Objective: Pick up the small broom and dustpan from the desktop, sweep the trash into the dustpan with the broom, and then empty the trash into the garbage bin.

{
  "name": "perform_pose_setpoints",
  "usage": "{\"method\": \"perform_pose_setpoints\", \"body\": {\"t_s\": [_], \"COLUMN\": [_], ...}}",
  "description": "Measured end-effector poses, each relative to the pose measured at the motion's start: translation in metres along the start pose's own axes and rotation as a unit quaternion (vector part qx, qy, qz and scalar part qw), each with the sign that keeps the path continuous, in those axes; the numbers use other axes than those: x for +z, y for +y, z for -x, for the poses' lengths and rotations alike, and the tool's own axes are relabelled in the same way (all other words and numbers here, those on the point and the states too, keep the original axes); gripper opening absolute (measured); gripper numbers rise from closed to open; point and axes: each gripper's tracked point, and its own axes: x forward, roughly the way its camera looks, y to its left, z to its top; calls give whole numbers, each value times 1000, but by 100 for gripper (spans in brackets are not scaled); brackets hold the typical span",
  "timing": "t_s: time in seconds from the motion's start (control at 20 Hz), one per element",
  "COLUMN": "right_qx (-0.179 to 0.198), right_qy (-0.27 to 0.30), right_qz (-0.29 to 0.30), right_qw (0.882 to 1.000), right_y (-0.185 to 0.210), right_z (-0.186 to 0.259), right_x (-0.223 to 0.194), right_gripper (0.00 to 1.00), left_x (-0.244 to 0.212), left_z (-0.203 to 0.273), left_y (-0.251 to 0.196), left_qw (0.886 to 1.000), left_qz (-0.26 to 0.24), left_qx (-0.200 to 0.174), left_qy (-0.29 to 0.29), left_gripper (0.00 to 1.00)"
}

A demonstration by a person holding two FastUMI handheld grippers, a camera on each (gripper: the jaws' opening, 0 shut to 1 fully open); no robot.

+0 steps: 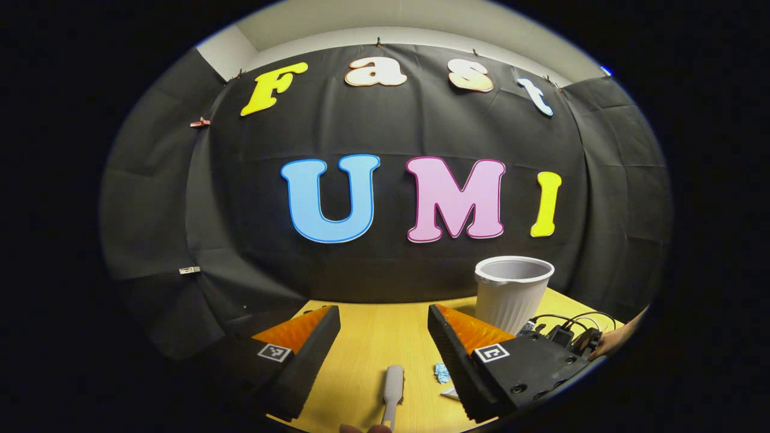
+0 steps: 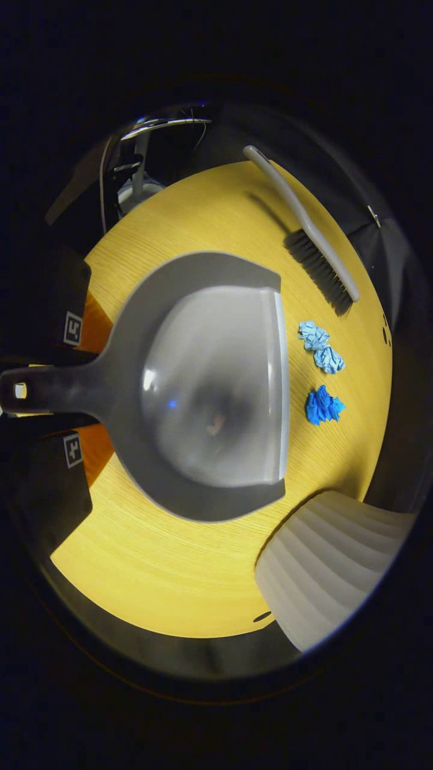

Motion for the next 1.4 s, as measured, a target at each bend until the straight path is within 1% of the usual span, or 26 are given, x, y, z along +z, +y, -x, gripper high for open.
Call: {"method": "perform_pose_setpoints", "body": {"t_s": [0.05,0.15,0.2,0.3,0.35,0.4,0.55,0.6,0.65,0.8,0.85,0.9,1.0,1.05,1.1,1.15,1.25,1.4], "right_qx": [0,-1,5,2,1,3,-2,-5,-6,-9,-11,-11,-4,-2,-1,-3,-10,-7], "right_qy": [0,1,5,-18,-24,-37,-64,-65,-62,-38,-34,-32,-31,-33,-36,-39,-47,-51], "right_qz": [-1,-14,-12,4,9,12,39,47,51,58,61,61,53,49,45,42,40,42], "right_qw": [1000,1000,1000,1000,1000,999,997,997,997,998,998,998,998,998,998,998,998,998], "right_y": [0,2,5,3,4,6,7,5,5,-1,-4,-5,-5,-5,-7,-10,-15,-18], "right_z": [0,0,2,6,9,15,32,37,40,39,41,43,46,46,47,49,52,55], "right_x": [-1,-2,-4,1,0,3,8,8,4,-12,-18,-22,-25,-24,-23,-22,-19,-18], "right_gripper": [38,37,38,37,31,36,36,36,35,36,36,36,36,35,35,35,36,36], "left_x": [-3,-9,-11,-26,-37,-48,-85,-97,-112,-154,-167,-182,-213,-226,-239,-251,-272,-299], "left_z": [0,0,-1,-3,-4,-6,-10,-12,-12,-18,-20,-24,-24,-24,-24,-23,-24,-20], "left_y": [-1,-1,-1,-6,-9,-11,-14,-16,-17,-21,-21,-19,-18,-18,-19,-21,-20,-18], "left_qw": [1000,1000,1000,999,999,998,992,990,986,972,967,960,944,936,926,917,904,881], "left_qz": [2,2,0,-3,-3,-3,-10,-11,-12,0,6,12,15,12,7,1,-9,-4], "left_qx": [-1,-2,-2,-11,-17,-22,-32,-36,-39,-51,-51,-51,-52,-51,-56,-62,-64,-55], "left_qy": [5,11,15,32,46,64,119,139,161,230,251,275,327,348,373,393,423,470], "left_gripper": [95,95,95,95,95,95,95,92,95,95,92,95,95,92,95,95,95,95]}}
